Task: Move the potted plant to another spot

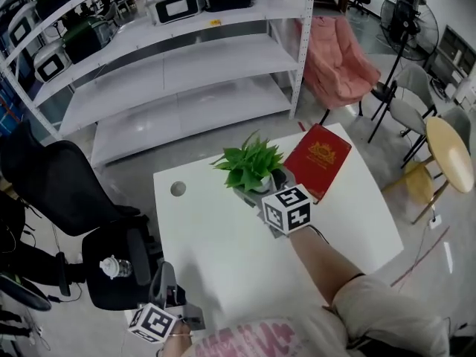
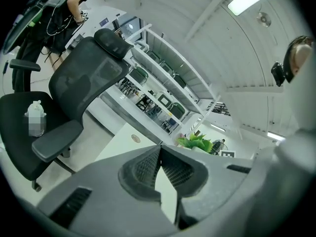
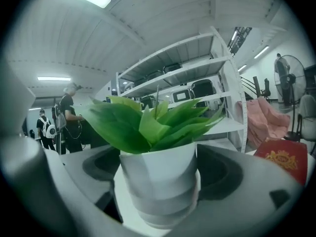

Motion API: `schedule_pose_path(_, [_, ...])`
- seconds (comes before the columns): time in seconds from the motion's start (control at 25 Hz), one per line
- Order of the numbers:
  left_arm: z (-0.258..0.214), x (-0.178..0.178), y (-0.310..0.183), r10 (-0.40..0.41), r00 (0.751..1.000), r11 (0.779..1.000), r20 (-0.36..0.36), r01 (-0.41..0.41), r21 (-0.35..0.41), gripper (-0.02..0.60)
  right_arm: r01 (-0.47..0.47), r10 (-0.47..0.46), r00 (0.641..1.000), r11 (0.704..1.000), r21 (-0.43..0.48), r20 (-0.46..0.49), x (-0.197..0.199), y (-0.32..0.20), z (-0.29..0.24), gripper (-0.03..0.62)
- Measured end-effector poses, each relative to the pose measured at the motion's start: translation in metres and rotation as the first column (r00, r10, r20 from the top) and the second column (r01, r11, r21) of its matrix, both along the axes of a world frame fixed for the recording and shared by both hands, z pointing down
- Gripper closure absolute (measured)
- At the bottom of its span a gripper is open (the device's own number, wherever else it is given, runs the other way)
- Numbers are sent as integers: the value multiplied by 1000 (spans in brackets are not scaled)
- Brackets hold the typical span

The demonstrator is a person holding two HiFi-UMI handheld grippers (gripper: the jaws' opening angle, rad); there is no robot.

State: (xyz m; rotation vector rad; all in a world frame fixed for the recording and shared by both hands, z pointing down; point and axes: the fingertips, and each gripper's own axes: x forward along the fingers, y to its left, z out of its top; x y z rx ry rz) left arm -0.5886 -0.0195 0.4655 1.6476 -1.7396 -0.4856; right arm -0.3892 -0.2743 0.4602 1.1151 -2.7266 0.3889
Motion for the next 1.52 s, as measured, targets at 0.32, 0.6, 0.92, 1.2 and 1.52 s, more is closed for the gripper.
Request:
schedule_pose_path(0.32, [28, -11, 13, -9, 1000, 996, -12, 8, -84, 579, -82, 81, 996, 996, -35, -40, -5, -43, 33, 94])
schedule_pose_path(0.6, [35, -13, 13, -11, 1000, 993, -2, 10, -120, 579, -178, 181, 983, 975, -134, 12, 6, -71, 55, 94])
schedule_pose_path(0.92, [46, -13, 12, -17, 1000, 990, -9, 15, -142, 579, -210, 214, 977, 969, -132, 19, 3, -89, 60, 94])
schedule_pose_path(1.2, [49, -15, 11, -16, 1000, 990, 0, 15, -143, 578, -227, 232, 972, 965, -133, 26, 6, -99, 59, 94])
schedule_pose_path(1.52, [46, -8, 4, -9, 1000, 989, -3, 8, -145, 580, -220, 226, 973, 967, -126, 38, 8, -91, 58, 94])
